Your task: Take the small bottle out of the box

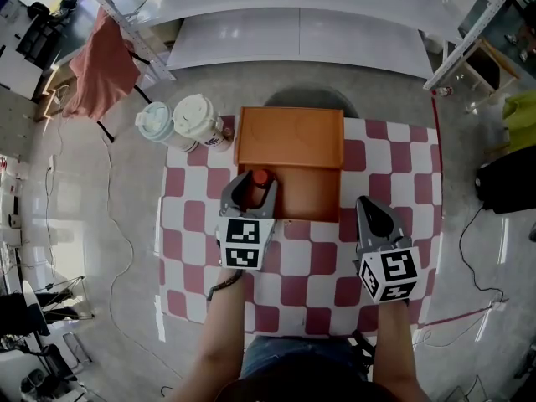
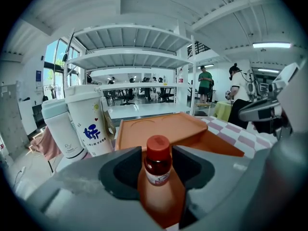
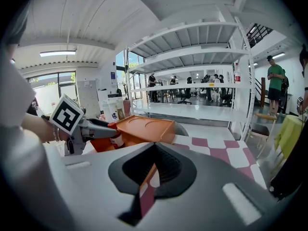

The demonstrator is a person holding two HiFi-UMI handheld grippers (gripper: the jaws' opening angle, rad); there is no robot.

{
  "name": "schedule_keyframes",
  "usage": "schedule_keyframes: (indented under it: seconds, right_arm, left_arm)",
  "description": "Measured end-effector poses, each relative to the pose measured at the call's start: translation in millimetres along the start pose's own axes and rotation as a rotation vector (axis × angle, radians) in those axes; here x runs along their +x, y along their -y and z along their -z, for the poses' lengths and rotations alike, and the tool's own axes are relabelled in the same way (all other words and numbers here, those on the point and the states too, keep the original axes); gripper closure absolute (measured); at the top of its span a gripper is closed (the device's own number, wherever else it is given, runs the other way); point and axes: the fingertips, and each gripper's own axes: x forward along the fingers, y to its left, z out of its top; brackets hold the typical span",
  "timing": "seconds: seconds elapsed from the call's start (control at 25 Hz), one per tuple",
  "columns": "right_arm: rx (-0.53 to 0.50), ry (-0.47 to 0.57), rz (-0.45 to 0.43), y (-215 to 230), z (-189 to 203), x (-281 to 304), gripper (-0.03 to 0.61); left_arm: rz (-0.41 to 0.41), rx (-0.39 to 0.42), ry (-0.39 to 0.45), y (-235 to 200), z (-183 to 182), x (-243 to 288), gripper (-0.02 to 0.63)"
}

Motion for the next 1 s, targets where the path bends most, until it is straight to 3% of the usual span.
schedule_keyframes:
  seconds: [0.24, 1.0]
  right_arm:
    - [-0.006, -0.004, 0.011, 4, -1, 1, 0.578]
    - [-0.022, 0.044, 0.043, -15, -19, -20, 0.578]
  left_arm:
    - [0.001, 0.034, -0.008, 0, -3, 7, 0.431]
    - [0.036, 0.018, 0.072, -4, -27, -21, 0.462]
